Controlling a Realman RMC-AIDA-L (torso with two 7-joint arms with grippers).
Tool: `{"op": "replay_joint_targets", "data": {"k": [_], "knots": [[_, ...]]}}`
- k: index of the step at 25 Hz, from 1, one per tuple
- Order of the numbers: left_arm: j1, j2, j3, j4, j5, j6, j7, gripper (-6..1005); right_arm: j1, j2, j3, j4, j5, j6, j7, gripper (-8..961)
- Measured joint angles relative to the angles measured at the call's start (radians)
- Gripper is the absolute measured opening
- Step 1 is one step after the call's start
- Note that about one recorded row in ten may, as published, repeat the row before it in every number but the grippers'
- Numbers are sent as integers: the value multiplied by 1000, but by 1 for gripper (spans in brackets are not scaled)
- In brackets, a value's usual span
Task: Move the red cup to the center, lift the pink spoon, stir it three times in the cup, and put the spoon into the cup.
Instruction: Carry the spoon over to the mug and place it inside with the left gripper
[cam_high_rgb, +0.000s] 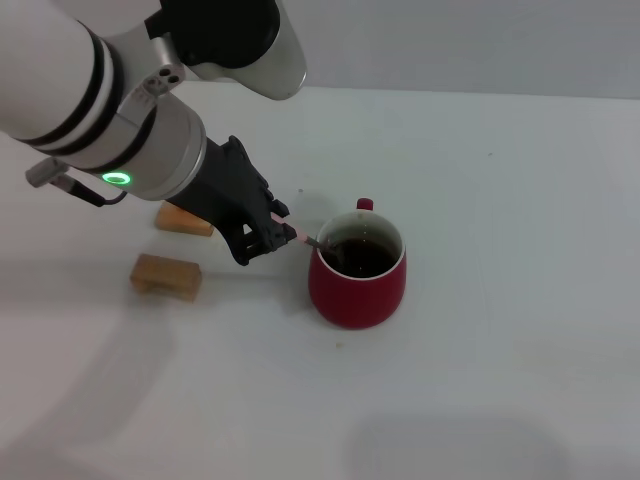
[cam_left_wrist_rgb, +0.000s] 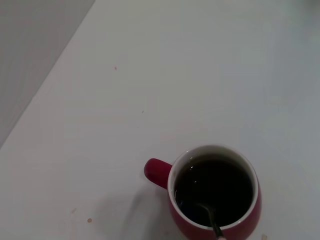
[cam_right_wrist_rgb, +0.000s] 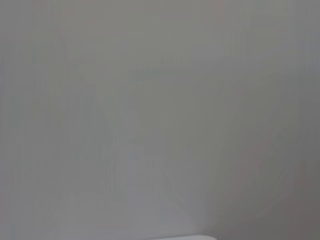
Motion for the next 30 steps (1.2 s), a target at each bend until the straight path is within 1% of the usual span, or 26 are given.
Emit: {"op": "replay_joint_targets", "data": {"k": [9,13,17,20,24,30], "knots": [[-30,0,3,99,2,63,21,166,-20,1,0,3,0,-27,0,-1],[-57,-1,4,153,3,91,32,166,-28,2,0,3,0,-33,0,0],[-74,-2,12,183,3,113,36,166,-30,1,0,3,0,-33,0,0],[-85,-3,27,197,-3,141,37,166,-31,1,0,2,0,-33,0,0],[-104,-6,70,200,-6,162,34,167,-28,0,0,0,0,-33,0,-1],[-121,-8,115,198,-8,163,23,167,-22,-1,0,-2,0,-27,0,-1]]}}
